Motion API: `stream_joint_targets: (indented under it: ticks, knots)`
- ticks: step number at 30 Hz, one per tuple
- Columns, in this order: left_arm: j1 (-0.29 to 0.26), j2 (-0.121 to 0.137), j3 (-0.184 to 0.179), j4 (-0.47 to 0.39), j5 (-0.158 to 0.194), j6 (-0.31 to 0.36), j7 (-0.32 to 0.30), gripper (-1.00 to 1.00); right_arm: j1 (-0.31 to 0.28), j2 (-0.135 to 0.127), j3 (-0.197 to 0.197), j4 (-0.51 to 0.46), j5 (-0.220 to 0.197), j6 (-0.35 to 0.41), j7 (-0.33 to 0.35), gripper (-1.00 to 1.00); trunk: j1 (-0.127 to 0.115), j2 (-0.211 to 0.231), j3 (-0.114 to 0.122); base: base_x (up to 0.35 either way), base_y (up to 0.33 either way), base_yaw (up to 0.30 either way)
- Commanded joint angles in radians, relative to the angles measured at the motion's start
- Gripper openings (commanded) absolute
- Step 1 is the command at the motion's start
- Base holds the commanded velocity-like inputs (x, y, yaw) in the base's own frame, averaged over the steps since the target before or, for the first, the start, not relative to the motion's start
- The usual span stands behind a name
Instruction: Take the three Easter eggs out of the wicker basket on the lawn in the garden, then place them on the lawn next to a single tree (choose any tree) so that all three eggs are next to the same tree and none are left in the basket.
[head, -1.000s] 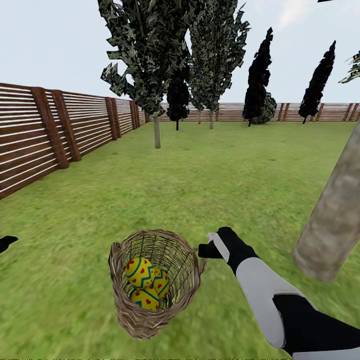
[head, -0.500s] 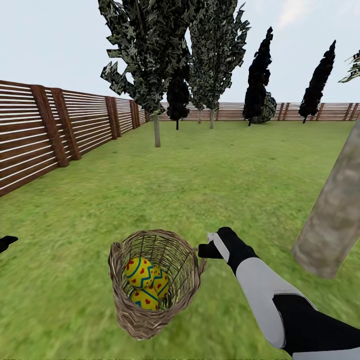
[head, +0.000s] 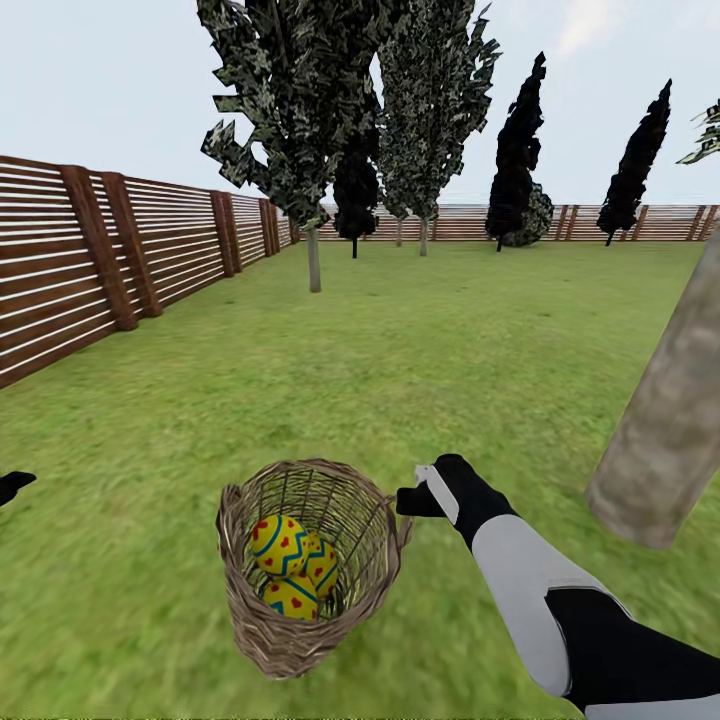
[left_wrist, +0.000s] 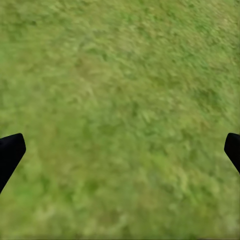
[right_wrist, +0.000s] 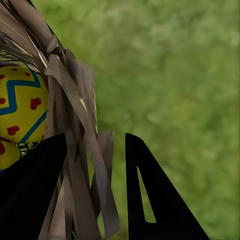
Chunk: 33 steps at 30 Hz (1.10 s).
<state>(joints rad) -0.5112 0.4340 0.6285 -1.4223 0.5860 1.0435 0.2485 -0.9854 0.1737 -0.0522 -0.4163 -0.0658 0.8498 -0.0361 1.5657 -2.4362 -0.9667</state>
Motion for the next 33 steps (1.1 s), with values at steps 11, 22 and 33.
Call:
stream_joint_targets:
  ticks: [11,22,33]
  knots:
    - [-0.001,0.0,0.0,0.0,0.011,0.004,0.009,1.0,-0.001,0.001,-0.008,-0.001,-0.022,0.003,-0.004,-1.0,0.035,-0.064,-0.037,0.0,0.0,0.0]
    - [-0.001,0.0,0.0,-0.001,0.011,0.004,0.009,1.0,-0.001,0.001,-0.008,-0.002,-0.022,0.003,-0.003,-1.0,0.04,-0.067,-0.08,0.0,0.0,0.0]
    - [-0.001,0.0,0.0,-0.001,0.011,0.004,0.009,1.0,0.0,0.001,-0.008,-0.001,-0.022,0.002,-0.002,-1.0,0.045,-0.069,-0.122,0.0,0.0,0.0]
